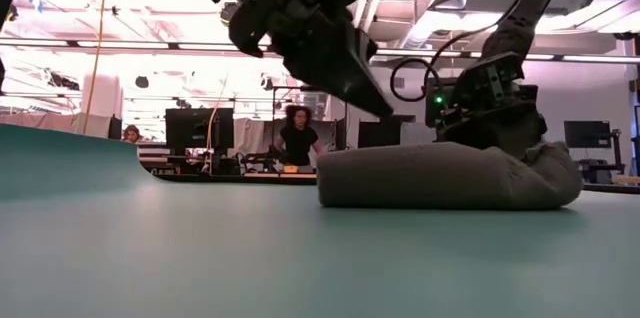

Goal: Roll towel
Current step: Roll the gray towel

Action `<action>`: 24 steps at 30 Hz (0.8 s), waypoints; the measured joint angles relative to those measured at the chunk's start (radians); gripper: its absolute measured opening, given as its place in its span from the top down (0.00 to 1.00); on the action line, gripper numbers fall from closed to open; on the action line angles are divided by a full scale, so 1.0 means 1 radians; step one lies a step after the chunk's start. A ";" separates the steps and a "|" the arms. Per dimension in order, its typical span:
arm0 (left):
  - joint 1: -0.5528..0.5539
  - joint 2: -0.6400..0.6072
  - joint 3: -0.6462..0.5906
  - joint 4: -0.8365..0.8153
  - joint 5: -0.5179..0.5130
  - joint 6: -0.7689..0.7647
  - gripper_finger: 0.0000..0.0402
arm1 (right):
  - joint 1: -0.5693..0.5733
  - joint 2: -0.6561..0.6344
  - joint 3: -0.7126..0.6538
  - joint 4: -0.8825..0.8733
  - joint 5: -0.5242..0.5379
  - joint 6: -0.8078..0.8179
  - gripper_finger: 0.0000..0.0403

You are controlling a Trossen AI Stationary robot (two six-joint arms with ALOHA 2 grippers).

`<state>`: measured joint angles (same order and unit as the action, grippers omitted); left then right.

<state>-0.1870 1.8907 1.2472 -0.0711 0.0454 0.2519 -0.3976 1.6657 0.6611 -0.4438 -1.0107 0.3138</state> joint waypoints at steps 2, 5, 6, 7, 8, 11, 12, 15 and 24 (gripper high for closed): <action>-0.011 0.020 0.001 0.040 -0.009 0.010 1.00 | -0.003 -0.006 0.006 0.008 0.004 -0.009 0.83; -0.017 0.047 0.000 0.043 -0.016 0.003 1.00 | -0.004 -0.017 0.023 0.024 0.024 -0.022 0.83; -0.017 0.052 0.000 0.044 -0.018 0.000 1.00 | -0.005 -0.021 0.029 0.022 0.025 -0.028 0.83; -0.016 0.055 0.000 0.029 -0.023 0.000 1.00 | -0.005 -0.023 0.035 0.019 0.026 -0.032 0.83; -0.016 0.055 -0.002 0.018 -0.034 0.007 1.00 | -0.005 -0.023 0.042 0.019 0.026 -0.036 0.83; -0.015 0.054 -0.014 -0.004 -0.112 0.053 1.00 | -0.004 -0.023 0.054 0.018 0.027 -0.040 0.83; -0.014 0.054 -0.024 -0.010 -0.132 0.055 1.00 | -0.004 -0.023 0.055 0.023 0.027 -0.043 0.83; 0.003 0.055 -0.049 -0.016 -0.159 0.015 1.00 | -0.004 -0.023 0.056 0.029 0.027 -0.054 0.83; 0.025 0.024 -0.079 -0.024 -0.234 0.002 1.00 | -0.002 -0.024 0.056 0.026 0.035 -0.054 0.83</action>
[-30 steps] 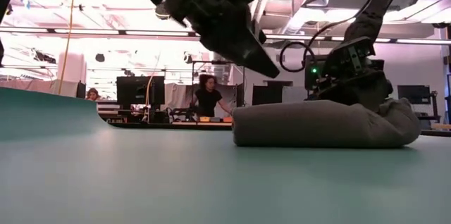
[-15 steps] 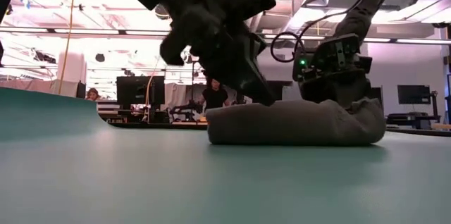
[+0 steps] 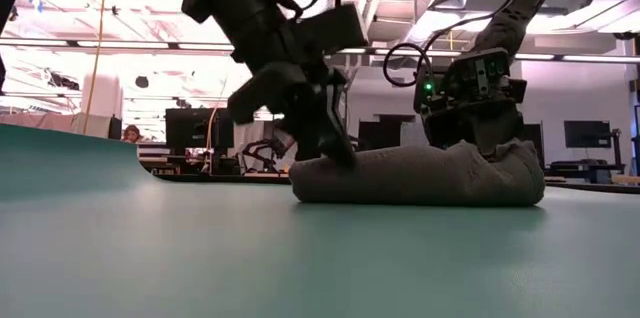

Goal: Roll towel
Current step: Roll the gray towel

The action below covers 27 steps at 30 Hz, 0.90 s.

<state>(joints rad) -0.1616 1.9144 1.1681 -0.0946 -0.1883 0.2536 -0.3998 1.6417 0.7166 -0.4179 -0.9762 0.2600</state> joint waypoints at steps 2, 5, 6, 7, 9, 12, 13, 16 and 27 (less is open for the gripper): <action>0.009 -0.013 0.001 -0.001 -0.002 0.018 1.00 | 0.001 0.000 0.000 -0.001 0.012 0.000 0.83; 0.024 -0.015 0.001 -0.008 -0.003 0.046 1.00 | 0.001 0.000 0.000 -0.002 0.014 0.000 0.83; 0.030 -0.017 0.001 -0.003 -0.002 0.051 1.00 | 0.001 0.000 0.000 -0.003 0.015 0.000 0.83; 0.037 -0.019 0.001 0.002 0.000 0.054 1.00 | 0.001 0.000 0.000 -0.005 0.015 0.000 0.83; 0.049 -0.020 0.001 0.000 0.038 0.052 1.00 | 0.001 0.000 0.000 -0.005 0.015 0.000 0.83; 0.049 -0.029 0.001 -0.041 0.051 0.013 1.00 | 0.000 0.000 0.000 -0.004 0.015 -0.001 0.83; 0.043 -0.034 0.001 -0.054 0.033 -0.004 1.00 | 0.000 0.000 0.000 -0.005 0.015 -0.004 0.83; 0.037 -0.041 -0.001 -0.073 -0.010 -0.031 1.00 | 0.001 -0.001 0.000 -0.003 0.015 -0.022 0.83; 0.176 -0.103 0.000 0.000 0.005 0.105 1.00 | 0.002 -0.001 0.000 0.004 0.015 -0.032 0.83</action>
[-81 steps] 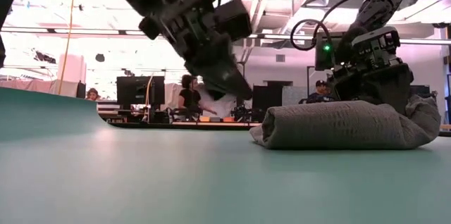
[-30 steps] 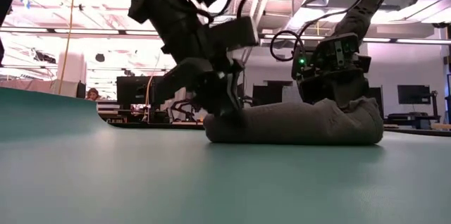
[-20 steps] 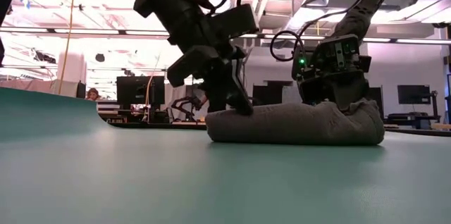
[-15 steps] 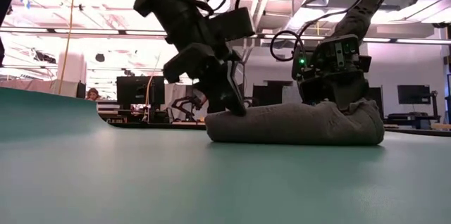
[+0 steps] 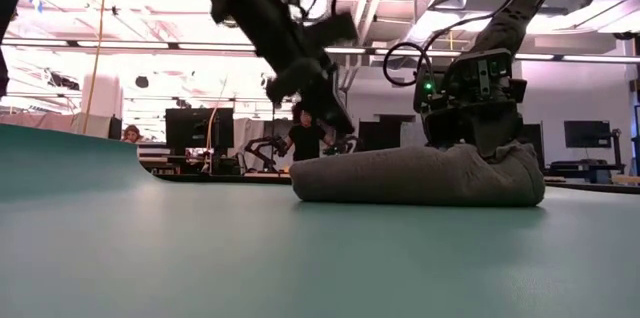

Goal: Roll towel
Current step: Roll the gray towel

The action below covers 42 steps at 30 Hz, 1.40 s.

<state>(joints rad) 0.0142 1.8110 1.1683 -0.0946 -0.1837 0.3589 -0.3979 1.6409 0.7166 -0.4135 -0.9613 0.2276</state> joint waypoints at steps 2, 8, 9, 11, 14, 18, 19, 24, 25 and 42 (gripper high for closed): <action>0.046 0.023 -0.002 0.020 0.068 0.033 1.00 | 0.004 0.000 0.000 0.000 0.009 0.000 0.83; 0.122 0.086 -0.002 0.062 0.229 0.160 1.00 | 0.027 0.000 0.000 0.006 0.027 0.007 0.83; 0.126 0.100 -0.002 0.068 0.249 0.183 1.00 | 0.029 0.000 0.000 0.005 0.028 0.007 0.83; 0.129 0.130 -0.002 0.069 0.255 0.231 1.00 | 0.032 0.000 0.000 0.006 0.031 0.011 0.83; 0.136 0.172 -0.002 0.105 0.261 0.272 1.00 | 0.034 0.000 0.000 0.007 0.032 0.027 0.83; 0.147 0.205 -0.001 0.129 0.265 0.261 1.00 | 0.034 0.000 0.000 0.007 0.041 0.034 0.83; 0.150 0.206 -0.001 0.118 0.264 0.250 1.00 | 0.034 0.000 0.000 0.006 0.041 0.034 0.83; 0.164 0.202 0.002 -0.008 0.268 0.196 1.00 | 0.034 0.000 0.000 0.003 0.045 0.060 0.83; 0.166 0.201 0.003 -0.034 0.276 0.180 1.00 | 0.034 0.000 0.000 0.002 0.048 0.060 0.83; 0.130 0.197 -0.054 -0.043 0.297 0.019 1.00 | -0.066 -0.043 0.000 -0.072 0.105 0.100 0.83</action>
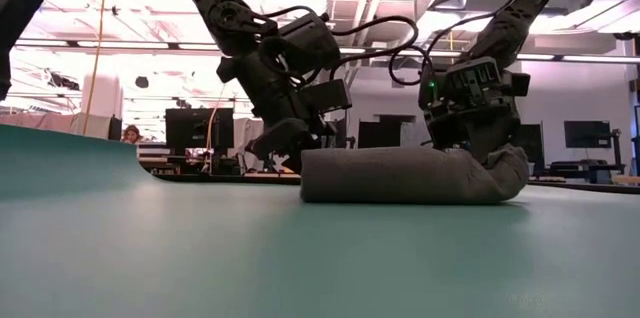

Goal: Roll towel
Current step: Roll the gray towel

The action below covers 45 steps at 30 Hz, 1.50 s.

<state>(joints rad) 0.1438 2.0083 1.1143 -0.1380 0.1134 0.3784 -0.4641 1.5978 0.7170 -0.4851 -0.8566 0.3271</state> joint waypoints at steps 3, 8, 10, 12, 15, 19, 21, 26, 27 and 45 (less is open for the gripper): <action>-0.005 0.000 -0.001 0.003 0.002 -0.013 1.00 | -0.009 0.000 0.000 0.007 0.004 0.041 0.83; -0.020 0.000 -0.002 0.007 0.007 -0.029 1.00 | -0.049 0.000 0.000 0.007 0.009 0.099 0.83; -0.026 0.000 -0.002 0.007 0.010 -0.032 1.00 | -0.069 0.000 0.000 0.006 0.010 0.110 0.83; -0.032 0.000 -0.002 0.007 0.010 -0.035 1.00 | -0.088 0.000 0.000 0.002 0.015 0.112 0.83; -0.041 0.000 -0.002 0.008 0.010 -0.036 1.00 | -0.112 0.000 0.000 -0.005 0.017 0.113 0.83; -0.043 0.000 -0.002 0.009 0.007 -0.036 1.00 | -0.131 0.000 0.000 -0.006 0.044 0.106 0.83; -0.043 0.000 -0.002 0.010 -0.006 -0.035 1.00 | -0.134 0.000 0.000 -0.014 0.051 0.089 0.83; -0.040 -0.002 -0.002 0.008 -0.024 -0.027 1.00 | -0.113 0.023 0.001 -0.032 0.101 0.075 0.83; -0.040 -0.004 -0.003 0.005 -0.026 -0.028 1.00 | -0.109 0.033 0.002 -0.030 0.100 0.068 0.83; -0.091 -0.329 -0.007 0.034 -0.122 0.024 1.00 | -0.090 0.051 0.000 0.021 0.136 0.034 0.83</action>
<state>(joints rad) 0.0526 1.6789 1.1069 -0.1038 -0.0082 0.4020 -0.5540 1.6489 0.7174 -0.4637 -0.7204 0.3610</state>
